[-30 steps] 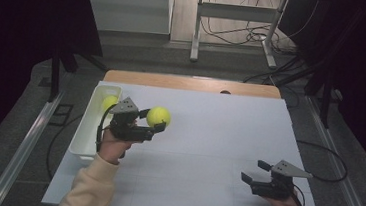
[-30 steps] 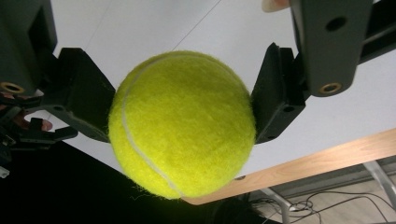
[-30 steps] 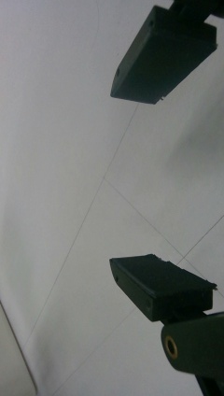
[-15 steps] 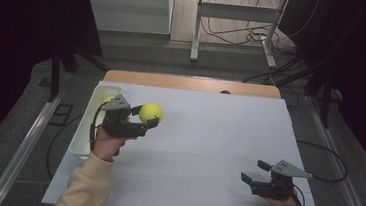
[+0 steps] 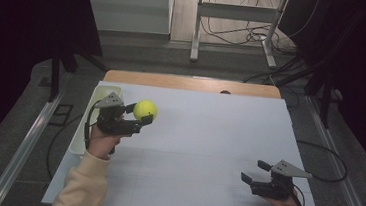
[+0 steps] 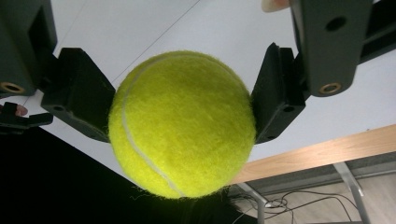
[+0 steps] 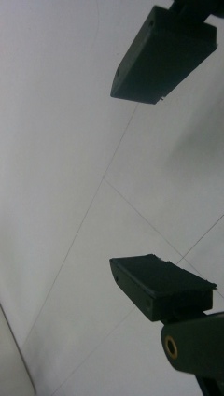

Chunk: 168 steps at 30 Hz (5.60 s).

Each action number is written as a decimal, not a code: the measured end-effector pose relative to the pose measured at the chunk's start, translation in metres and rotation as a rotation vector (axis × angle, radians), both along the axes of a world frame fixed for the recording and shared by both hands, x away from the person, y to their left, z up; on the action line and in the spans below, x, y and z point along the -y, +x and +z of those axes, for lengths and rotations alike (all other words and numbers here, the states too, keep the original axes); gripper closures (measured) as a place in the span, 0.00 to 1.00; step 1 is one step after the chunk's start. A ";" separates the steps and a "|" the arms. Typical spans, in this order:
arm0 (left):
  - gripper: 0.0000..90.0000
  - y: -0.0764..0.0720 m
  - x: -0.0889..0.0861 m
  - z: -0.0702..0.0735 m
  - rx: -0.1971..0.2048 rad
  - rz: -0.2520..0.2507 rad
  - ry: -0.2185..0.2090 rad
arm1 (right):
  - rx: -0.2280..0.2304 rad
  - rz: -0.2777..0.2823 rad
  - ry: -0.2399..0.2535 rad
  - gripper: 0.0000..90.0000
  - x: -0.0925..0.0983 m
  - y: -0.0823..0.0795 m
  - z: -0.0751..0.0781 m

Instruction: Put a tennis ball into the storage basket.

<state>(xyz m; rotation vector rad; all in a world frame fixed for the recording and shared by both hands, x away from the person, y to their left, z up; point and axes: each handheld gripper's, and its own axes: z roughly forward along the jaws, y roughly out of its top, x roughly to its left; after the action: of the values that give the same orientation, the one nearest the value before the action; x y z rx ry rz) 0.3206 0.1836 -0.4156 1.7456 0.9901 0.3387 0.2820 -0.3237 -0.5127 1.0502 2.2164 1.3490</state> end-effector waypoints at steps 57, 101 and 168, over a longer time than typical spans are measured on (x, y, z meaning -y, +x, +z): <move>0.30 -0.013 -0.068 -0.003 -0.026 0.182 -0.005 | 0.001 -0.004 -0.007 0.18 0.000 0.000 0.000; 0.30 -0.014 -0.108 -0.019 -0.064 0.347 0.059 | -0.004 -0.002 -0.015 0.18 -0.001 0.000 -0.001; 0.16 -0.007 -0.087 -0.016 -0.085 0.229 0.053 | -0.008 -0.011 -0.005 0.18 0.000 0.002 -0.002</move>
<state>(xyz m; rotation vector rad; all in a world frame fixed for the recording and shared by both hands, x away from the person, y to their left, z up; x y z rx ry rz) 0.3140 0.2709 -0.4320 1.7084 1.2571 0.4421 0.2838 -0.3238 -0.5146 1.0659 2.2153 1.3359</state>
